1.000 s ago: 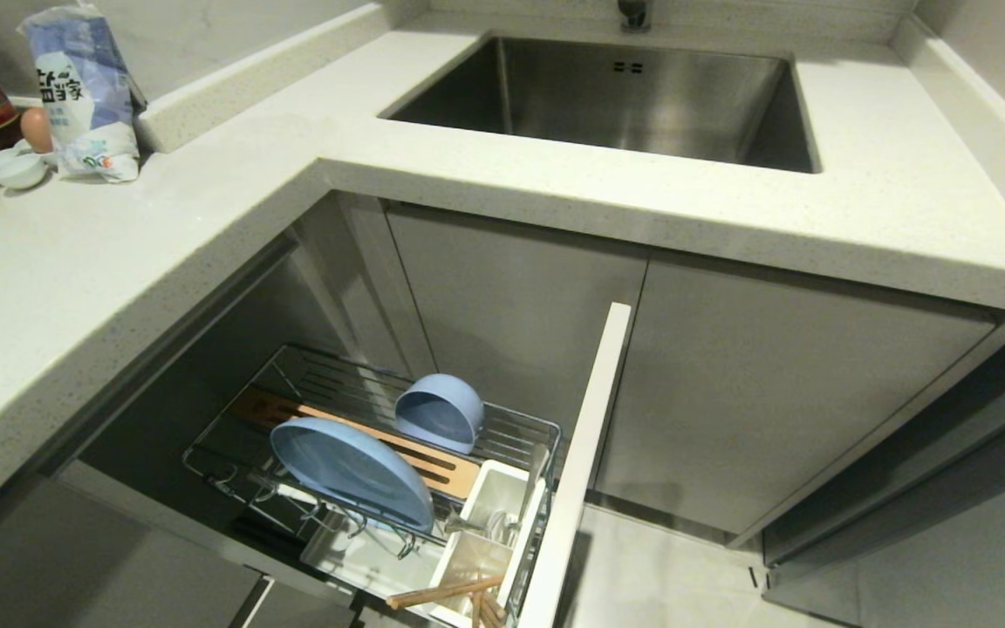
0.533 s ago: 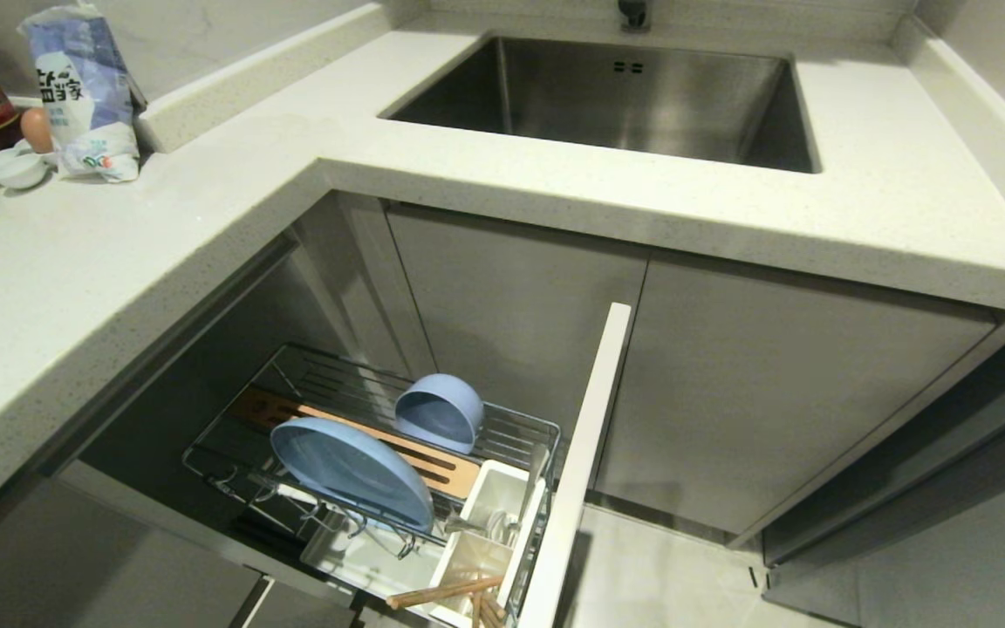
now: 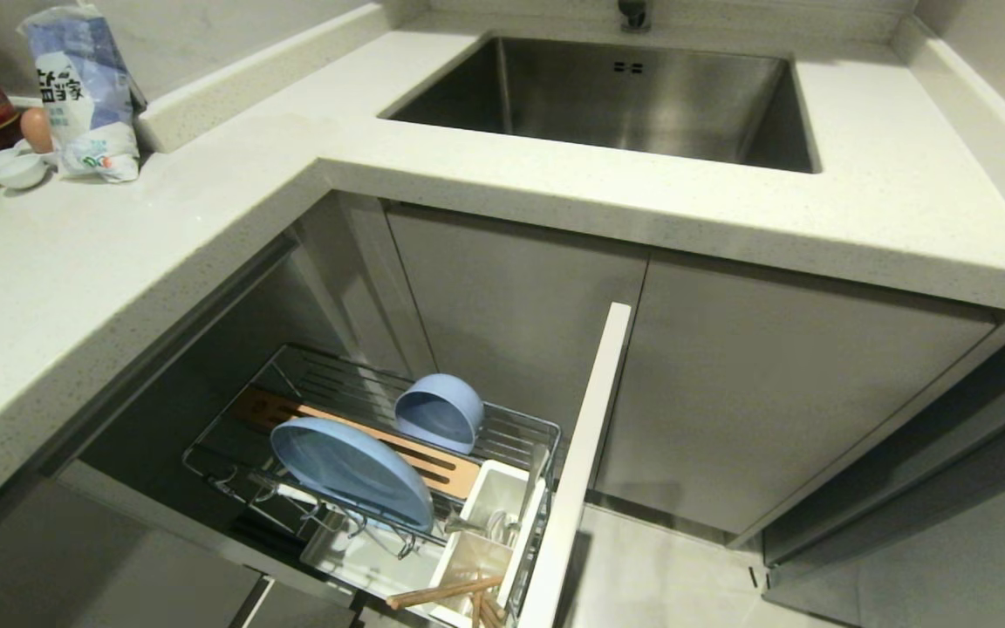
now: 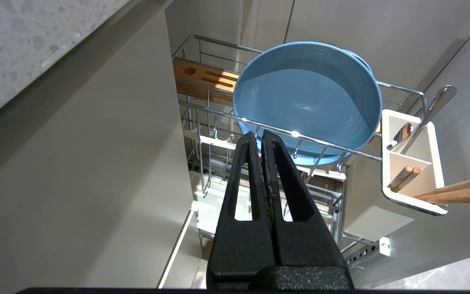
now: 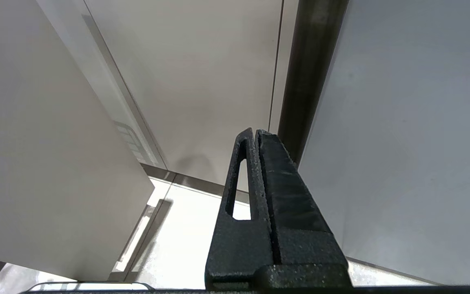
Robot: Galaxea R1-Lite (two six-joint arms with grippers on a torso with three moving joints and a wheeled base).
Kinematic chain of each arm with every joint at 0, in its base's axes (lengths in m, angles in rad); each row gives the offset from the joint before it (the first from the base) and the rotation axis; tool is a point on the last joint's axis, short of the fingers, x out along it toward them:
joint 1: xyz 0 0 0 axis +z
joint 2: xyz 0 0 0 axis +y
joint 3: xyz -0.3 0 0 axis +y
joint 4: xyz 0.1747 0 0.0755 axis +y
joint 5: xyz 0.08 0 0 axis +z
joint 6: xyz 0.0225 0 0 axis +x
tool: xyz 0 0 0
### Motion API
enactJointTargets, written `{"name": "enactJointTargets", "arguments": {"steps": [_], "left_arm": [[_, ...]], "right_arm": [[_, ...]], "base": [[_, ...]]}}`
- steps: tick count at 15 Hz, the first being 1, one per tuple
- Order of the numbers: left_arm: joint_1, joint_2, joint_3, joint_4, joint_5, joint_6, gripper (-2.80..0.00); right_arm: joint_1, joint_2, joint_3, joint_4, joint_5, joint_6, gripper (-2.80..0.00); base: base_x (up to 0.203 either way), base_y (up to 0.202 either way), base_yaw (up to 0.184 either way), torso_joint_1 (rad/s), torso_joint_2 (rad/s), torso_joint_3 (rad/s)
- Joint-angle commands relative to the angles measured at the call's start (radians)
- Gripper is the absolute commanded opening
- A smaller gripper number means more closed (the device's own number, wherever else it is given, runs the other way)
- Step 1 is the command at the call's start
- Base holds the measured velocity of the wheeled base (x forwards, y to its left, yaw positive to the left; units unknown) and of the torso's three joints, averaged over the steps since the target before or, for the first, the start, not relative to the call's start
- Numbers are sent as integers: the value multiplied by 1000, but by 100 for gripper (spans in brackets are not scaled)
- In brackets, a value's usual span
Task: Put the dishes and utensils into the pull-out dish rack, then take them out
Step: Take the plate out of the cupboard
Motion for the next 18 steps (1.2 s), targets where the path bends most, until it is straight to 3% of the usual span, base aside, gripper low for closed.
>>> {"name": "enactJointTargets", "arguments": {"steps": [1, 6, 8, 10, 12, 14, 16, 18], "left_arm": [[0, 1, 13, -1, 0, 0, -280], [0, 1, 3, 1, -4, 11, -280], [0, 2, -73, 10, -17, 19, -280], [0, 16, -306, 121, -30, 43, -280], [1, 63, -594, 316, -34, 106, -280], [11, 181, -853, 454, -46, 157, -280], [54, 391, -1040, 466, -57, 163, -280], [91, 579, -1167, 406, -63, 90, -280]], "right_arm": [[0, -1, 26, -1, 0, 1, -280], [0, -1, 26, -1, 0, 1, -280], [0, -1, 26, -1, 0, 1, -280], [0, -1, 26, -1, 0, 0, -280], [0, -1, 26, -1, 0, 1, -280], [0, -1, 26, -1, 0, 1, -280], [0, -1, 26, -1, 0, 0, -280], [0, -1, 26, -1, 0, 0, -280]], "base": [[0, 0, 0, 0, 0, 0], [0, 0, 0, 0, 0, 0], [0, 0, 0, 0, 0, 0], [0, 0, 0, 0, 0, 0], [0, 0, 0, 0, 0, 0], [0, 0, 0, 0, 0, 0], [0, 0, 0, 0, 0, 0], [0, 0, 0, 0, 0, 0]]}}
